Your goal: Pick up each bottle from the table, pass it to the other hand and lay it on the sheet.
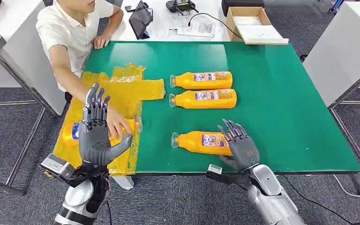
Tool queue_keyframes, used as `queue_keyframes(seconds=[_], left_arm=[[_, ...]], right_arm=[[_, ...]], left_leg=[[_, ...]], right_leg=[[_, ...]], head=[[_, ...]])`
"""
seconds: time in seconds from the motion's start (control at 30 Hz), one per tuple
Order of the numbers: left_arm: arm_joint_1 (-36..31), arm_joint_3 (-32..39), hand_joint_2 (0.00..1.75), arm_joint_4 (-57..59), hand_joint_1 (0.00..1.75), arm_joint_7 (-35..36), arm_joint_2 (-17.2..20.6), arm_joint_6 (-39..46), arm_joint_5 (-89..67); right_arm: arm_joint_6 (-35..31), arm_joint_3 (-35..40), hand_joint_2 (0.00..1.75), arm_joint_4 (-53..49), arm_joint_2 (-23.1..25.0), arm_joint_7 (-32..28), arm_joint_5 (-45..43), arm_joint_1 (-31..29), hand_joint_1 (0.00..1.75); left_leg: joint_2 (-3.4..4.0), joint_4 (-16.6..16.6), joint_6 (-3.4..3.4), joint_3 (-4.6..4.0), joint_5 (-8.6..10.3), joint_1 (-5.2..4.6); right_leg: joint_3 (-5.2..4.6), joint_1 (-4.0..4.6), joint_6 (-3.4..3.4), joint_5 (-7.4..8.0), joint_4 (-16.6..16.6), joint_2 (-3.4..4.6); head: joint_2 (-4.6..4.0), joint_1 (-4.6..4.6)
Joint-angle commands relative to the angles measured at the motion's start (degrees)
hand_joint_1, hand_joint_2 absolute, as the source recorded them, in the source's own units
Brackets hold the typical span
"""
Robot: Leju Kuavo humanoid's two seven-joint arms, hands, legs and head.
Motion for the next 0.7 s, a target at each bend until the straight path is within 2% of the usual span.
queue_keyframes(seconds=[0.03,0.1,0.27,0.43,0.5,0.57,0.6,0.63,0.67,0.7], left_arm=[[0.10,-1.10,1.75,0.56,0.00,1.98,1.72,0.03,-1.32],[0.18,-1.12,1.75,0.64,0.00,3.41,1.73,-1.43,-0.99],[-0.01,-0.24,1.75,1.40,0.00,4.93,1.12,-3.76,0.29],[-0.78,-0.22,1.75,2.54,0.00,5.59,1.10,-5.70,0.59],[-1.48,-0.65,1.75,3.44,0.00,5.74,1.38,-6.89,0.90],[-1.85,-0.69,1.75,4.00,0.00,5.71,1.38,-7.22,1.13],[-2.21,-0.77,1.75,4.45,0.00,5.68,1.44,-7.52,1.19],[-2.21,-0.77,1.75,4.45,0.00,5.68,1.44,-7.52,1.19],[-2.41,-0.87,1.75,4.56,0.00,5.63,1.58,-7.68,1.18],[-2.59,-0.99,1.75,4.72,0.00,5.58,1.65,-7.87,1.22]], right_arm=[[8.80,0.82,1.75,9.82,1.17,9.13,-0.35,-5.44,0.00],[14.04,0.74,1.75,10.92,1.86,13.35,-0.16,-6.35,0.00],[18.40,2.43,1.75,10.95,1.84,16.20,1.09,-7.30,0.00],[22.32,2.04,1.75,11.73,1.72,14.65,-1.69,-8.51,0.00],[26.83,1.16,1.75,14.26,1.63,11.04,-5.69,-9.67,0.00],[27.27,1.56,1.75,15.43,1.01,10.69,-5.92,-10.07,0.03],[27.12,3.19,1.75,16.59,0.54,10.04,-5.22,-10.70,0.68],[27.12,3.19,1.75,16.59,0.54,10.04,-5.22,-10.70,0.68],[28.90,2.63,1.75,17.44,0.62,8.72,-7.11,-10.93,1.48],[29.13,3.00,1.75,17.78,0.28,8.70,-7.16,-11.13,1.71]], left_leg=[[0.18,-0.04,-0.12,0.23,-0.07,0.06],[0.26,-0.04,-0.13,0.26,-0.09,0.06],[0.11,-0.05,-0.08,0.28,-0.02,0.05],[0.17,-0.02,-0.12,0.46,-0.01,0.07],[0.14,-0.04,-0.14,0.50,0.02,0.07],[0.09,-0.04,-0.06,0.52,0.01,0.02],[0.09,-0.07,-0.12,0.56,0.04,0.06],[0.08,-0.05,-0.08,0.58,0.02,0.04],[0.16,-0.05,-0.08,0.63,0.02,0.05],[0.23,-0.10,-0.13,0.69,0.04,0.07]], right_leg=[[0.20,0.07,-0.14,-0.03,-0.05,0.08],[0.20,0.07,-0.15,-0.03,-0.04,0.15],[0.24,0.06,-0.09,0.00,-0.08,0.02],[0.41,0.09,-0.13,0.02,-0.08,0.05],[0.47,0.09,-0.16,0.04,-0.13,-0.01],[0.45,0.03,-0.09,0.02,-0.09,-0.01],[0.50,0.08,-0.16,0.05,-0.13,-0.06],[0.51,0.06,-0.11,0.04,-0.11,-0.06],[0.53,0.07,-0.11,0.05,-0.12,-0.05],[0.58,0.10,-0.16,0.07,-0.16,-0.05]], head=[[0.02,0.00],[0.00,0.00],[0.02,-0.02],[0.02,0.00],[0.02,0.02],[0.00,0.00],[0.00,0.00],[0.00,0.00],[0.02,0.00],[0.02,0.00]])
